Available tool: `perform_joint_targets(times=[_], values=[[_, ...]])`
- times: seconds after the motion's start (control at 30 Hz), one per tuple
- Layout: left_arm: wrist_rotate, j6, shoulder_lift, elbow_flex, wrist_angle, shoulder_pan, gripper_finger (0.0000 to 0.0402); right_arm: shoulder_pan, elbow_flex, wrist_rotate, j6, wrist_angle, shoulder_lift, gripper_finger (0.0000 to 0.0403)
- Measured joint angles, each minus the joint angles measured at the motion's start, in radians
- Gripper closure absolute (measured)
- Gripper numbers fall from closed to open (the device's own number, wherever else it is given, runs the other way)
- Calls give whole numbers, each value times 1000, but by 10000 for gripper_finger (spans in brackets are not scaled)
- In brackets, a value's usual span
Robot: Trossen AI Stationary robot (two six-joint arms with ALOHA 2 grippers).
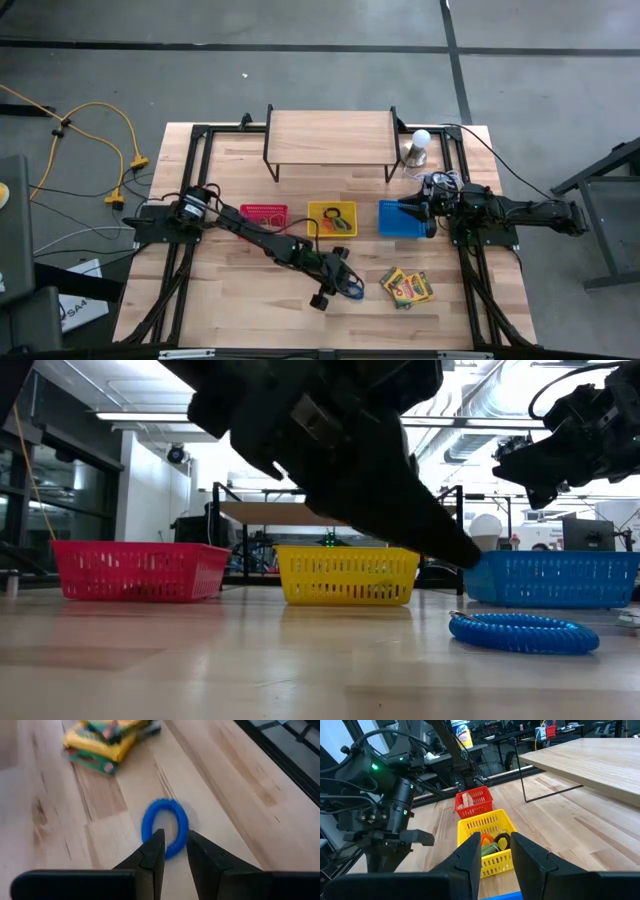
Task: Pick & Place Office Desk Supplies
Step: Put the blue spring keychain into the yellow bin
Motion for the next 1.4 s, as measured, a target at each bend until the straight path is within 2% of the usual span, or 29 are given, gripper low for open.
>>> perform_joint_targets(times=[0.23, 0.67, 1.0, 1.4], values=[[-45, 54, 11, 0, 0, 1, 324, 0, 0, 0, 0, 0, 0, 309], [-75, 339, 26, 0, -15, -22, 324, 0, 0, 0, 0, 1, 0, 309], [-123, 444, 26, 0, -29, -26, 324, 0, 0, 0, 0, 2, 0, 309], [-127, 479, 58, 1, -8, -24, 324, 0, 0, -1, 0, 1, 0, 309]])
